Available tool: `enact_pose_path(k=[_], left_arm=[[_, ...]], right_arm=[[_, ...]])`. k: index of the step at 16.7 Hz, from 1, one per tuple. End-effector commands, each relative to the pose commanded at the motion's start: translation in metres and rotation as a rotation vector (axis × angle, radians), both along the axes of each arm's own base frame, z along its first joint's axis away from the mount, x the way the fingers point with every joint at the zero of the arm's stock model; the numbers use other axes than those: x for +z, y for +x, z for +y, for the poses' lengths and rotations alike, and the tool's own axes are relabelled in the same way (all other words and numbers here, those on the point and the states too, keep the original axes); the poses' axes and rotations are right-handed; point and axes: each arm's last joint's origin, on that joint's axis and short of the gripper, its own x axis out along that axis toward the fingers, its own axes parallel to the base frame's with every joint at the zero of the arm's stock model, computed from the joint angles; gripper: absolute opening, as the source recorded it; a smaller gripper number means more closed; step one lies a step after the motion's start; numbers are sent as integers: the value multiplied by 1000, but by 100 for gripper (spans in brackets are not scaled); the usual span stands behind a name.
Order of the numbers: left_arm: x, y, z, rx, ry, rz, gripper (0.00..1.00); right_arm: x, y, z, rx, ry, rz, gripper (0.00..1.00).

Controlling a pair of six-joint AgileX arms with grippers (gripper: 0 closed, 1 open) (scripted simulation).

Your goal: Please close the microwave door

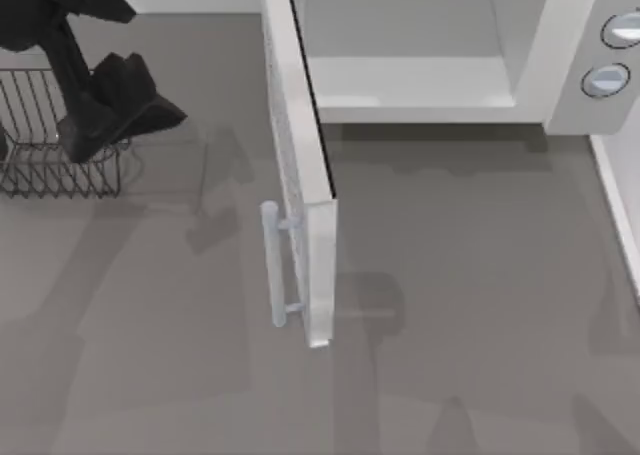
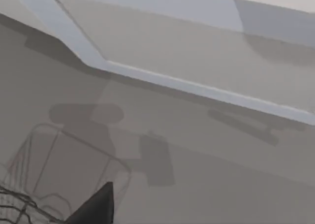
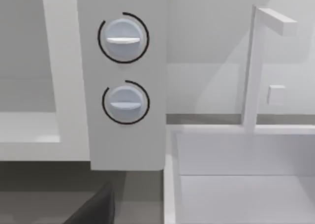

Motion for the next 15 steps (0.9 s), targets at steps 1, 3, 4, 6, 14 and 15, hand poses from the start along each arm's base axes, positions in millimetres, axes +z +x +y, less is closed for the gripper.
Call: enact_pose_path(k=[1,3,4,6,14,15], left_arm=[[1,11,-8,-50,13,32,100],[1,30,-22,-136,31,89,100],[0,37,-29,-172,38,113,100],[-3,48,-39,-228,46,150,100],[-5,56,-44,-259,50,173,100],[-5,56,-44,-260,50,173,100]], right_arm=[[0,0,0,0,0,0,100],[0,0,0,0,0,0,100],[0,0,0,0,0,0,100],[0,0,0,0,0,0,100],[0,0,0,0,0,0,100],[0,0,0,0,0,0,100]])
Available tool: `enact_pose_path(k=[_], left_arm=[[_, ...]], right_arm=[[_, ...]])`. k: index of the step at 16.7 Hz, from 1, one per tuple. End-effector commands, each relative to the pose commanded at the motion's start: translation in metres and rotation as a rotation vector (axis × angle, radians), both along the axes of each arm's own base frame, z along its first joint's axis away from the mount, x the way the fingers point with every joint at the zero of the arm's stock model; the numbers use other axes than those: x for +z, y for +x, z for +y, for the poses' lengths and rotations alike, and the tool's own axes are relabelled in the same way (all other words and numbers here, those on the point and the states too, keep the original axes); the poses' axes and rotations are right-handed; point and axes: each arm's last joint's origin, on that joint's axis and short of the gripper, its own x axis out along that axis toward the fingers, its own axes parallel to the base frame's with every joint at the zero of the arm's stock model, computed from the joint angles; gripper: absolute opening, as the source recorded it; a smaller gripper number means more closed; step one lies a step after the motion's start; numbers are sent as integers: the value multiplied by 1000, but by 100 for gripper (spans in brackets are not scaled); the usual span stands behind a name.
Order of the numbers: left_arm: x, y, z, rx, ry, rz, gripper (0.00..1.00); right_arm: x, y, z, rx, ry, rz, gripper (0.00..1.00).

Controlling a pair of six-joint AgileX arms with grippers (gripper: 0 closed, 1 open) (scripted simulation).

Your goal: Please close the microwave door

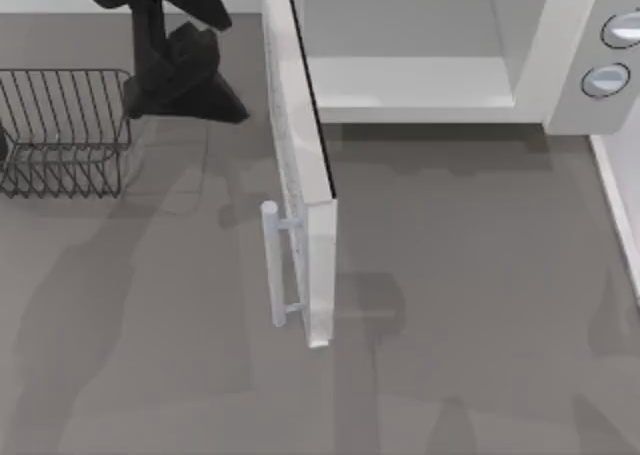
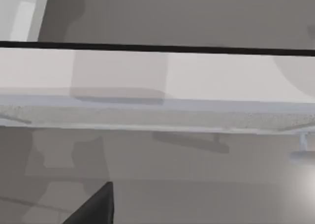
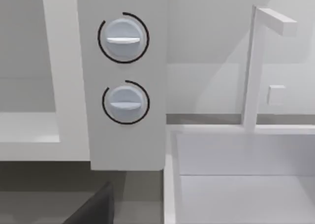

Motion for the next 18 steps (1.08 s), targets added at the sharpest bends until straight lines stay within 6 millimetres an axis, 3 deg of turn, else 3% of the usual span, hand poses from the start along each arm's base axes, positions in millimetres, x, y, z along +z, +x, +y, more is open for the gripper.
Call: enact_pose_path(k=[3,9,14,18], left_arm=[[-15,2,-10,-7,0,4,100],[-63,7,-38,-5,-2,-1,100],[-68,6,-41,-6,0,2,100],[-68,6,-41,-6,0,2,70]], right_arm=[[0,0,0,0,0,0,100],[0,0,0,0,0,0,100],[0,0,0,0,0,0,100],[0,0,0,0,0,0,100]])
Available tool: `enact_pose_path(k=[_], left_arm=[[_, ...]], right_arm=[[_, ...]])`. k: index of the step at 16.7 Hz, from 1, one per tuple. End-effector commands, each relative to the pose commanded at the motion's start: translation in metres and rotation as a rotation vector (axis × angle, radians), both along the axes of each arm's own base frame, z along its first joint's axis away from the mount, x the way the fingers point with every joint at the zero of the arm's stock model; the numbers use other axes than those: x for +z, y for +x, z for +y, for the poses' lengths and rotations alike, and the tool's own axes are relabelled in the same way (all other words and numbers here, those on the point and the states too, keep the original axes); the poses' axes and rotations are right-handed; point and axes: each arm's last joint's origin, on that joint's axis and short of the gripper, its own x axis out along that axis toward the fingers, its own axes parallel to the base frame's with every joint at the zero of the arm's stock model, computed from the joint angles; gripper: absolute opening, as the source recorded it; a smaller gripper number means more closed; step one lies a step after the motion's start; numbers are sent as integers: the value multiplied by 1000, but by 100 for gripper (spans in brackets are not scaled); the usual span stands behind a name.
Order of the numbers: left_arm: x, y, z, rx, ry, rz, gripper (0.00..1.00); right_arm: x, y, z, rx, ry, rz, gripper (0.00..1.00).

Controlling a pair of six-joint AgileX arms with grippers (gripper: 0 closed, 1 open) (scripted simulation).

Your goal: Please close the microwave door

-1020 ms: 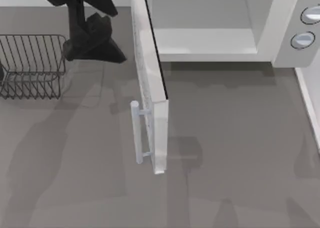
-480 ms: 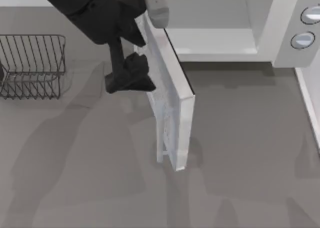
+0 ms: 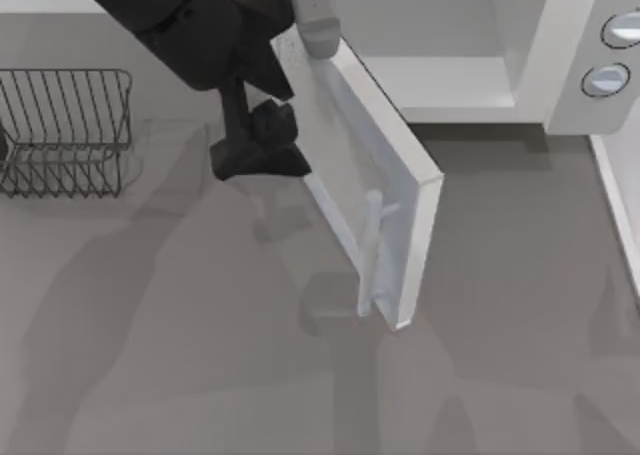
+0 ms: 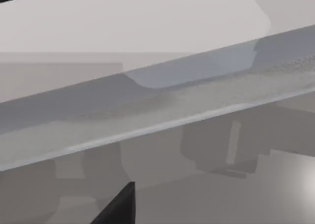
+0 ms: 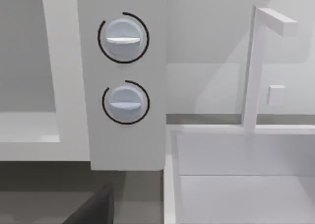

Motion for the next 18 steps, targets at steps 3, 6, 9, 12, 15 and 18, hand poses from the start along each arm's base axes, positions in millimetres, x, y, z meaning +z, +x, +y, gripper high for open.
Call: enact_pose_path(k=[3,6,9,12,15,18], left_arm=[[0,0,0,0,0,0,47],[0,0,0,0,0,0,25],[0,0,0,0,0,0,2],[0,0,0,0,0,0,0],[0,0,0,0,0,0,0],[0,0,1,2,0,0,0]], right_arm=[[0,0,0,0,0,0,100],[0,0,0,0,0,0,100],[0,0,0,0,0,0,100],[0,0,0,0,0,0,100],[0,0,0,0,0,0,100],[0,0,0,0,0,0,100]])
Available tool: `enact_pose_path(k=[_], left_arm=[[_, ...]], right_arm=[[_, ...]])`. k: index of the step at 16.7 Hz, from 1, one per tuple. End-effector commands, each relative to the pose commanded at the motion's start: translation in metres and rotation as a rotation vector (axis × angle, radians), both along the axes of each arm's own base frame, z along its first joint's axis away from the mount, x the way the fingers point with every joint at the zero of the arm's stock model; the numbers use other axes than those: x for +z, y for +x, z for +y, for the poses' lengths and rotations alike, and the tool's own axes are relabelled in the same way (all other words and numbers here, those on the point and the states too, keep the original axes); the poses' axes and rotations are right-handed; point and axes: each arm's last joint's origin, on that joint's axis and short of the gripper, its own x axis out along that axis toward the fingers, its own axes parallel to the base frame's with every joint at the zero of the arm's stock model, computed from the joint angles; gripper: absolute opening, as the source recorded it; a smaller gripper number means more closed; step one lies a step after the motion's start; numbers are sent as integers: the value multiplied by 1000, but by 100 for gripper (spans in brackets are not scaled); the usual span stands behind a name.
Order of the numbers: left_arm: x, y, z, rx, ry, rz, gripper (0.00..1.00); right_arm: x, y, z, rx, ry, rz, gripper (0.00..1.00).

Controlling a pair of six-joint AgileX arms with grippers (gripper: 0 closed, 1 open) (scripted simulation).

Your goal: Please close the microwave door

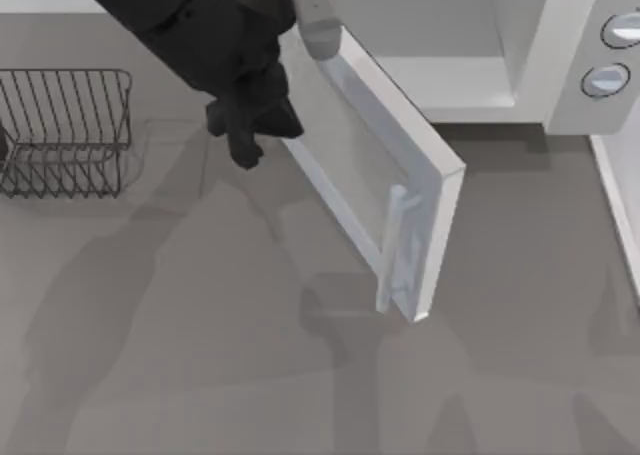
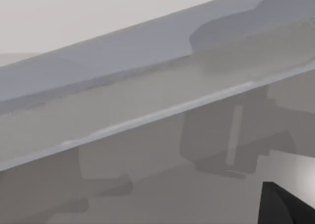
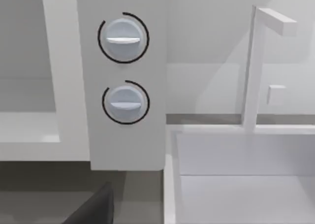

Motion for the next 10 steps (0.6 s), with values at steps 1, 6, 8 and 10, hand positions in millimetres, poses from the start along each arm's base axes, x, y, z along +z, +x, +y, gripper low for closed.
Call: enact_pose_path(k=[1,6,8,10], left_arm=[[1,0,-1,0,-1,-3,0],[0,0,-20,0,0,1,0],[0,0,-20,0,0,0,0],[0,0,-19,2,-1,1,0]], right_arm=[[0,0,0,0,0,0,100],[0,0,0,0,0,0,100],[0,0,0,0,0,0,100],[0,0,0,0,0,0,100]])
